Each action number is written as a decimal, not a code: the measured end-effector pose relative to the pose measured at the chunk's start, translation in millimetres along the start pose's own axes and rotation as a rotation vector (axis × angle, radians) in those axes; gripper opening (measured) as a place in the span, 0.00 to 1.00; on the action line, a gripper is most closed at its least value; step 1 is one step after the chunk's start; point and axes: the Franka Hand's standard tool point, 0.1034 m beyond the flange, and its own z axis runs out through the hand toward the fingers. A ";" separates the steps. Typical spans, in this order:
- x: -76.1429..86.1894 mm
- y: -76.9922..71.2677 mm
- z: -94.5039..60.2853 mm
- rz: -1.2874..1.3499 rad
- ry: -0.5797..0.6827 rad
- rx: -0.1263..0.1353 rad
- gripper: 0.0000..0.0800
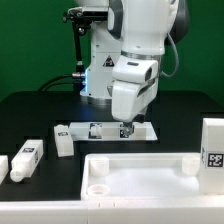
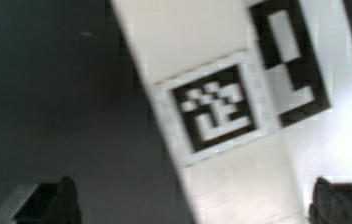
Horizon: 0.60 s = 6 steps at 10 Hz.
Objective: Assemble desk
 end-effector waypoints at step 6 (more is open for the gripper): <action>-8.1 -1.3 9.0 0.016 -0.013 0.017 0.70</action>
Offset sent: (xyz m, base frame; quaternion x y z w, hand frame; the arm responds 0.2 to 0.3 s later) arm 0.0105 -0.0098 -0.0030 -0.0005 0.0333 -0.0179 0.9993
